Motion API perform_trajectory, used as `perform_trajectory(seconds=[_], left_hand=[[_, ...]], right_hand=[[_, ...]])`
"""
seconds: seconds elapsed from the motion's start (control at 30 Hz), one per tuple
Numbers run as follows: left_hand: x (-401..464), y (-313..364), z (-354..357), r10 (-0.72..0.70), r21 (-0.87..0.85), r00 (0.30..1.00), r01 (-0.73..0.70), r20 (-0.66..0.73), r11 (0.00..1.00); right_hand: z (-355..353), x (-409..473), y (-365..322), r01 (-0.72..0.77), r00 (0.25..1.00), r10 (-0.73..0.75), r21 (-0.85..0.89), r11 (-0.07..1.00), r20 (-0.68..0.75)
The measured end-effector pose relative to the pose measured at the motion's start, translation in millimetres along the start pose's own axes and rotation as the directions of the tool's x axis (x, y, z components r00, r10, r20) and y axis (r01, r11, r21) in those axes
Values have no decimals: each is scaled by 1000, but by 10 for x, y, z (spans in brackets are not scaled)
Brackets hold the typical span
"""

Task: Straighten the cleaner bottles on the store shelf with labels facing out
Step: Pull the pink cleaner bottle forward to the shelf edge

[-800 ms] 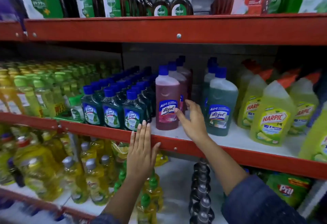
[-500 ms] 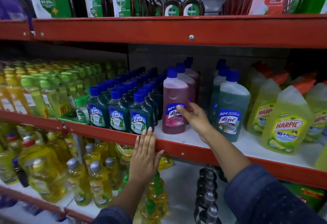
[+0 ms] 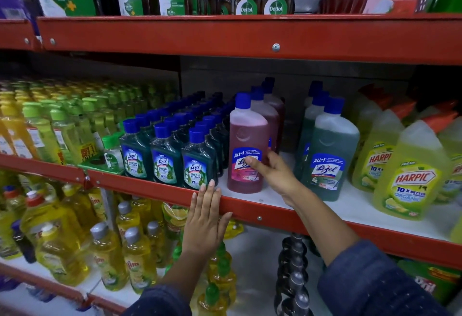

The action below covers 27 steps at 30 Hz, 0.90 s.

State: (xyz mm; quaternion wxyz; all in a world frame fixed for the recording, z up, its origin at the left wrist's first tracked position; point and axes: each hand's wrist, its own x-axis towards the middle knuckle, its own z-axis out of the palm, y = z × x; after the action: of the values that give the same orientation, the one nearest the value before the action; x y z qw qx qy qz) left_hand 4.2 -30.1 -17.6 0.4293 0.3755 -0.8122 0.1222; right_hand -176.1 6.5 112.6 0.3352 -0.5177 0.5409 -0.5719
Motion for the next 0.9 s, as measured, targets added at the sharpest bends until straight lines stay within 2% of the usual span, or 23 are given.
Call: perform_trajectory(seconds=[0.57, 0.67, 0.7, 0.77, 0.9], left_hand=[[-15, 30, -41, -22, -15, 999, 23, 27, 1000], [-6, 49, -75, -10, -2, 1000, 10, 29, 1000], [-5, 55, -84, -6, 5, 1000, 6, 29, 1000], [-1, 64, -100, 6, 21, 1000, -6, 26, 1000], [12, 69, -134, 36, 56, 999, -37, 31, 998]], right_hand=[[191, -407, -38, 46, 994, -57, -118, 992, -91], [222, -511, -58, 45, 990, -76, -248, 968, -116], [224, -560, -51, 53, 988, -103, -374, 926, -114], [195, -668, 10, 71, 980, -176, -656, 751, -95], [55, -878, 185, 132, 944, -329, -898, 420, -15]])
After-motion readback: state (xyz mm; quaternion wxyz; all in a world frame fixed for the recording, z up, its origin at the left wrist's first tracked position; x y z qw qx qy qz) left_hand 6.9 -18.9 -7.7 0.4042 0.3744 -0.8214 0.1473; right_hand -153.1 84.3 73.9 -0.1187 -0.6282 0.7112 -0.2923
